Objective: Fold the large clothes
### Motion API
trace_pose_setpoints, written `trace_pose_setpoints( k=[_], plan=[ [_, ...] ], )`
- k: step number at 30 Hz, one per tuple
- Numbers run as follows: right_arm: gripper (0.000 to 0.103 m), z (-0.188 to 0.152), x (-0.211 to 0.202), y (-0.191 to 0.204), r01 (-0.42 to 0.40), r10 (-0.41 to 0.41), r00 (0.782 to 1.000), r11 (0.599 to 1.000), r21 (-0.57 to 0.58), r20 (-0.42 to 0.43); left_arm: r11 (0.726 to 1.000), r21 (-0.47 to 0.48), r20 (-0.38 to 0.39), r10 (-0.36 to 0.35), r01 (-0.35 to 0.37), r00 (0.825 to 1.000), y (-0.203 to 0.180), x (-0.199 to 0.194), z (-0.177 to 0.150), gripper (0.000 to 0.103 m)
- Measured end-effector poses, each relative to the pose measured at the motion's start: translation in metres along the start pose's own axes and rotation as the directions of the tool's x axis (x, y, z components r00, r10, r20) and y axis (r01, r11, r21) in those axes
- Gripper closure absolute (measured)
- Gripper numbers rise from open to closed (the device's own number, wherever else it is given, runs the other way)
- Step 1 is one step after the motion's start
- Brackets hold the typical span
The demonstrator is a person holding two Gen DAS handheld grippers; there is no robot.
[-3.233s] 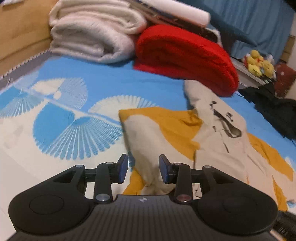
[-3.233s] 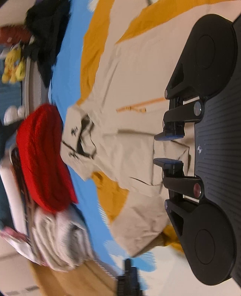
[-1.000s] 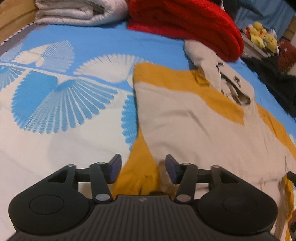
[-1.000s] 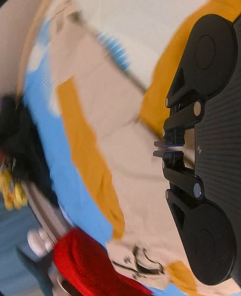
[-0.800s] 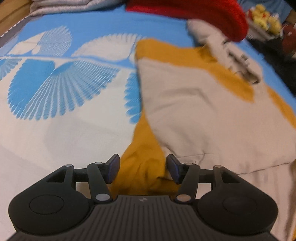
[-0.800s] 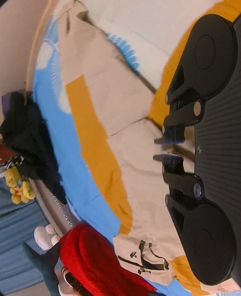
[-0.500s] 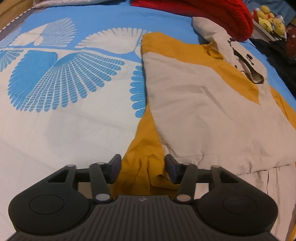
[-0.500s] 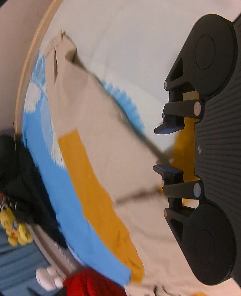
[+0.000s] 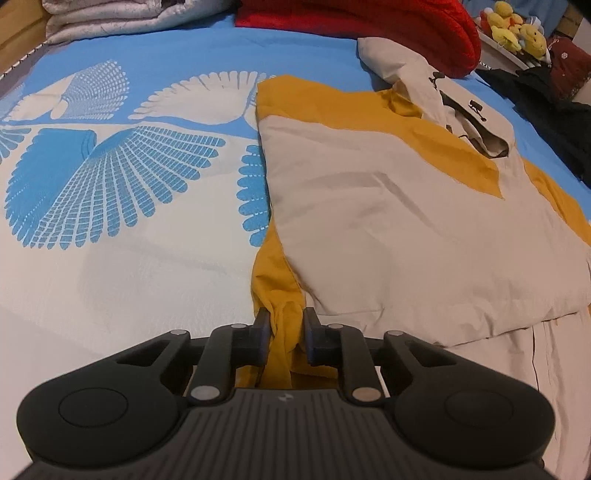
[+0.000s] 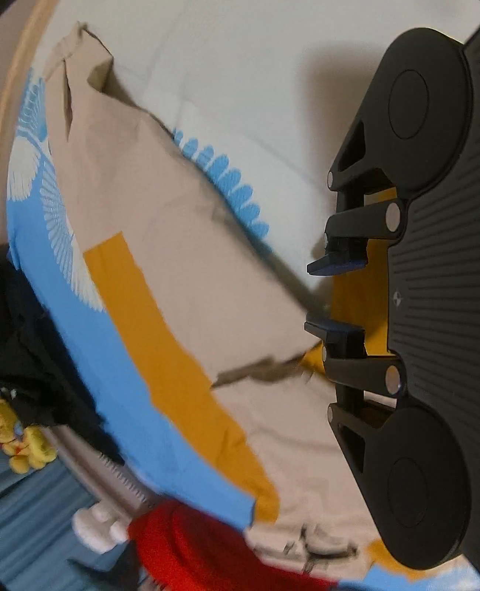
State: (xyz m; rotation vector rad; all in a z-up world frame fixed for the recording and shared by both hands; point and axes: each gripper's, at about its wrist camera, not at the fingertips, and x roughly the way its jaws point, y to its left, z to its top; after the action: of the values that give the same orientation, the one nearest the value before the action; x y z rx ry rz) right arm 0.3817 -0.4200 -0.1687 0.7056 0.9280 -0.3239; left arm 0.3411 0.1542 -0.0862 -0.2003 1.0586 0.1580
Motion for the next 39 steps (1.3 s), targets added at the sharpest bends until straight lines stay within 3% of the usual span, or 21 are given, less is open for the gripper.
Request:
trace_pose_setpoints(
  k=[6, 9, 11, 13, 14, 15, 17, 19, 26, 29, 30, 32, 35, 37, 38, 39],
  plan=[
    [0.067, 0.006, 0.003, 0.001, -0.071, 0.071, 0.997, 0.997, 0.015, -0.012, 1.0, -0.012, 0.01, 0.004, -0.004, 1.0, 0.005, -0.002, 0.003, 0.088],
    [0.064, 0.005, 0.01, 0.004, -0.103, 0.102, 0.993, 0.995, -0.001, -0.06, 1.0, 0.021, -0.004, 0.013, -0.013, 1.0, 0.001, 0.0, 0.004, 0.08],
    [0.065, 0.002, 0.014, 0.011, -0.083, 0.078, 0.994, 0.995, -0.057, -0.077, 1.0, 0.002, -0.009, 0.012, -0.012, 1.0, 0.004, 0.0, 0.004, 0.073],
    [0.072, -0.004, 0.013, 0.017, -0.049, 0.041, 0.997, 0.991, -0.124, -0.07, 1.0, -0.005, -0.018, 0.008, -0.009, 1.0, 0.007, 0.002, 0.004, 0.072],
    [0.086, -0.005, 0.013, 0.02, -0.037, 0.029, 0.998, 0.989, -0.142, -0.056, 1.0, -0.006, -0.021, 0.006, -0.006, 1.0, 0.008, 0.003, 0.004, 0.072],
    [0.092, -0.006, 0.012, 0.02, -0.036, 0.028, 0.998, 0.988, -0.152, -0.05, 1.0, -0.003, -0.021, 0.004, -0.004, 1.0, 0.008, 0.004, 0.004, 0.073],
    [0.096, -0.007, 0.011, 0.021, -0.031, 0.026, 0.999, 0.986, -0.163, -0.032, 1.0, 0.001, -0.013, -0.003, 0.003, 1.0, 0.007, 0.004, 0.003, 0.081],
    [0.098, -0.007, 0.009, 0.019, -0.024, 0.022, 1.0, 0.988, -0.152, -0.018, 1.0, 0.003, 0.006, -0.003, 0.003, 1.0, 0.005, 0.002, 0.003, 0.089],
    [0.103, -0.014, -0.007, 0.012, 0.073, -0.072, 0.997, 0.984, -0.165, 0.015, 0.996, 0.081, 0.051, 0.033, -0.037, 0.998, -0.007, -0.001, 0.008, 0.092],
    [0.103, -0.013, -0.013, -0.001, 0.224, -0.219, 0.975, 0.96, -0.166, 0.049, 0.991, 0.117, 0.044, 0.055, -0.06, 0.997, -0.006, -0.001, 0.009, 0.092],
    [0.103, -0.012, -0.011, -0.007, 0.205, -0.204, 0.979, 0.969, -0.141, 0.02, 0.991, 0.12, 0.042, 0.059, -0.064, 0.997, -0.004, -0.001, 0.008, 0.092],
    [0.103, -0.008, -0.012, -0.024, 0.1, -0.101, 0.994, 0.995, -0.03, -0.039, 0.991, 0.112, 0.037, 0.067, -0.071, 0.997, 0.001, -0.002, 0.007, 0.092],
    [0.1, -0.006, -0.025, -0.02, 0.0, 0.0, 1.0, 1.0, -0.022, 0.015, 0.997, 0.056, 0.044, 0.053, -0.055, 0.998, 0.007, -0.008, 0.007, 0.091],
    [0.081, -0.004, -0.029, -0.013, -0.05, 0.051, 0.998, 0.998, -0.036, 0.028, 0.997, 0.033, 0.06, 0.063, -0.065, 0.996, 0.005, -0.015, 0.008, 0.086],
    [0.065, -0.004, -0.028, -0.012, -0.074, 0.074, 0.997, 0.996, -0.042, 0.015, 0.996, 0.04, 0.068, 0.074, -0.077, 0.995, 0.0, -0.019, 0.008, 0.08],
    [0.061, -0.005, -0.024, -0.01, -0.079, 0.078, 0.997, 0.995, -0.067, -0.015, 0.995, 0.055, 0.077, 0.079, -0.083, 0.994, -0.004, -0.022, 0.007, 0.064]
  ],
)
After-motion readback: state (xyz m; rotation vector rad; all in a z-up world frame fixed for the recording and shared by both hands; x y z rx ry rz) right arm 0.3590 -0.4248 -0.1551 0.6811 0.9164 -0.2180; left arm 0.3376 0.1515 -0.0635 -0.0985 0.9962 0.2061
